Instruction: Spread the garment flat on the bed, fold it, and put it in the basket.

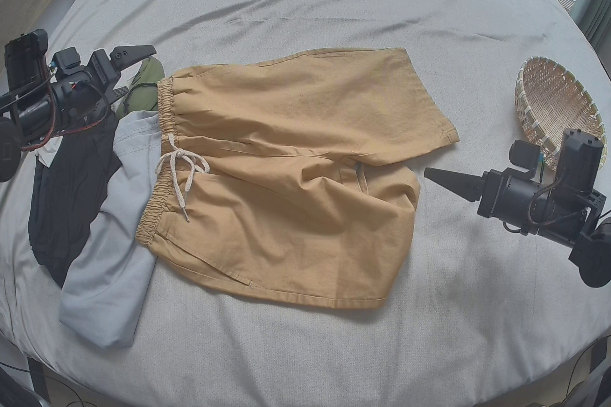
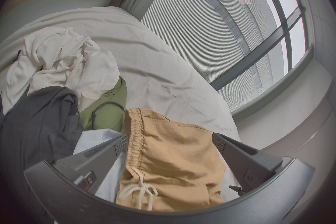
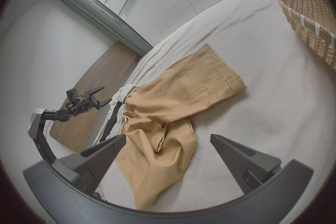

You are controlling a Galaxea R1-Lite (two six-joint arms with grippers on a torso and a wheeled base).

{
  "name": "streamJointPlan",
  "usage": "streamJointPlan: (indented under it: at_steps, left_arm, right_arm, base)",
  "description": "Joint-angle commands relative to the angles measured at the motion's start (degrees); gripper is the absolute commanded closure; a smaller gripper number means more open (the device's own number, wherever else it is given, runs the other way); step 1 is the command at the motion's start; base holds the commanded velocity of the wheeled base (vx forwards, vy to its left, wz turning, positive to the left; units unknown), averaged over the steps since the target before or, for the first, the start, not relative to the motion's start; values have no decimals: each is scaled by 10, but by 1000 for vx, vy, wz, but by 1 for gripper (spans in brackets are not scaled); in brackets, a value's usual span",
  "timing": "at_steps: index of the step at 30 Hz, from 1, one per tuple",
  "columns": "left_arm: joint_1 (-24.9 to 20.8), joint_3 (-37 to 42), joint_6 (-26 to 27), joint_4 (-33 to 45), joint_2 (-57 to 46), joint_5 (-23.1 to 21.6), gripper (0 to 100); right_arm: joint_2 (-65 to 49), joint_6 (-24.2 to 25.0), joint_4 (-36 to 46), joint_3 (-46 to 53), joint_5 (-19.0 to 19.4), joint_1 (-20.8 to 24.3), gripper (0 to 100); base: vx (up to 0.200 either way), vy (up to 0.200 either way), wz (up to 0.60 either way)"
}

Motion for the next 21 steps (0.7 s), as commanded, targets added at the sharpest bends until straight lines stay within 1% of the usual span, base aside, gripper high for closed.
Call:
streamJointPlan:
  at_steps: [1, 2, 3, 5, 9, 14, 20, 21]
  left_arm:
    - [1, 93, 0, 0, -109, -51, 0]
    - [3, 113, -1, -1, -125, -66, 0]
    - [3, 116, -1, -1, -127, -69, 0]
    - [7, 163, -1, -3, -158, -108, 0]
    - [7, 207, -1, -4, -198, -144, 0]
    - [0, 227, -2, -3, -230, -146, 0]
    - [-1, 244, -4, -3, -244, -161, 0]
    - [-1, 246, -4, -3, -244, -161, 0]
  right_arm:
    - [69, -1, -49, 3, -5, 14, 0]
    - [75, -1, -56, 2, -5, 13, 0]
    - [78, -1, -57, 1, -5, 13, 0]
    - [91, -1, -63, -3, -5, 12, 0]
    - [106, -1, -63, -22, -5, 14, 0]
    - [123, -2, -65, -40, -5, 16, 0]
    - [151, -2, -78, -65, -5, 19, 0]
    - [154, -2, -80, -67, -5, 21, 100]
  base:
    - [0, 0, 0]
    - [0, 0, 0]
    - [0, 0, 0]
    - [0, 0, 0]
    - [0, 0, 0]
    - [0, 0, 0]
    - [0, 0, 0]
    - [0, 0, 0]
